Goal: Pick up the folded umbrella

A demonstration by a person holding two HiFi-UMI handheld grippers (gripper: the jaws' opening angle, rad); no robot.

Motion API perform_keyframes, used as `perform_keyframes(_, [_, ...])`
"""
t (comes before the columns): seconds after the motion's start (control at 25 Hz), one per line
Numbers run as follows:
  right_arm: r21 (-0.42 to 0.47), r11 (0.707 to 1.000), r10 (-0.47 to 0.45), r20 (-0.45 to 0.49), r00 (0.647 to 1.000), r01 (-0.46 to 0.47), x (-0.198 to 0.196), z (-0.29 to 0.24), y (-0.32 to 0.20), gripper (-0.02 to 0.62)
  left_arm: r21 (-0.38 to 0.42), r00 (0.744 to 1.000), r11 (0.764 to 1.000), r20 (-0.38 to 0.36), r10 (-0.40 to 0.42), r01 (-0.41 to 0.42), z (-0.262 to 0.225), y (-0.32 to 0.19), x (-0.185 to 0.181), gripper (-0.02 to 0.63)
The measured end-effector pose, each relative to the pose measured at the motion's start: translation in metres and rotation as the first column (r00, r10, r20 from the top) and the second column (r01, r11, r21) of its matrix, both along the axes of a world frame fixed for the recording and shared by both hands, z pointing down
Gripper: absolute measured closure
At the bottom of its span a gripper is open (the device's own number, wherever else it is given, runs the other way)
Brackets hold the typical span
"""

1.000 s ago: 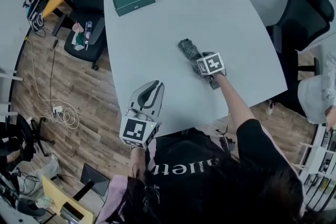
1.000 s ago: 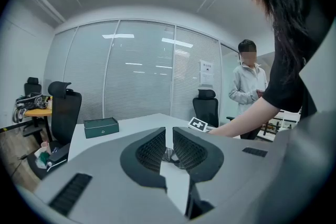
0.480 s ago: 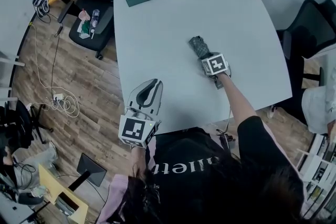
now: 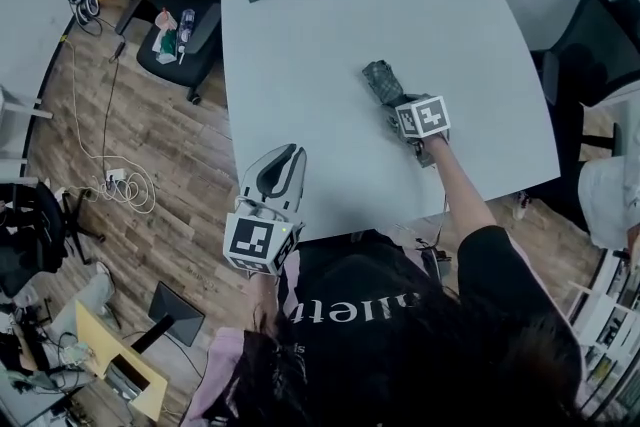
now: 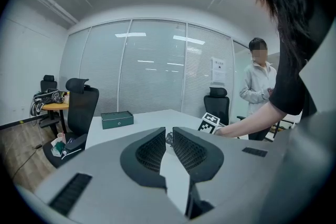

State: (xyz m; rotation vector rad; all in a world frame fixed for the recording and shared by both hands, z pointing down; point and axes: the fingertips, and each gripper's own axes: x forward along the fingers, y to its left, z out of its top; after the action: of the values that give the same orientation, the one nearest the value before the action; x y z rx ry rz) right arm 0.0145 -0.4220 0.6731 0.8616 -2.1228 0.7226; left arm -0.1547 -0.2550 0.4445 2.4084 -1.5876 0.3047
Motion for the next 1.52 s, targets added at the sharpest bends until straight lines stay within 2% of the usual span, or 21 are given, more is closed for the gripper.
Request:
perform_keyframes(0.28, [0.013, 1.0, -0.005, 0.17, 0.985, 0.002, -0.002, -0.067, 0.047, 0.37, 0.008, 1.0, 1.0, -0.01, 0.012, -0.012, -0.004, 0.013, 0.011, 0.557])
perform_keyframes(0.56, [0.079, 0.997, -0.032, 0.291, 0.956, 0.009, 0.008, -0.129, 0.109, 0.37, 0.021, 1.0, 0.999, -0.005, 0.024, -0.024, -0.011, 0.036, 0.036, 0.557])
perform_keyframes(0.8, [0.133, 0.991, -0.064, 0.317, 0.946, 0.023, 0.018, -0.158, 0.155, 0.37, 0.026, 1.0, 1.0, 0.004, 0.015, -0.015, -0.016, 0.061, 0.05, 0.557])
perform_keyframes(1.36, [0.113, 0.992, -0.096, 0.398, 0.912, 0.056, 0.028, -0.162, 0.231, 0.37, -0.009, 0.996, 0.996, 0.019, -0.088, 0.088, -0.005, 0.13, 0.065, 0.557])
perform_keyframes(1.52, [0.115, 0.991, -0.116, 0.406, 0.906, 0.075, 0.026, -0.164, 0.244, 0.37, -0.006, 0.995, 0.996, 0.02, -0.094, 0.094, -0.007, 0.143, 0.071, 0.557])
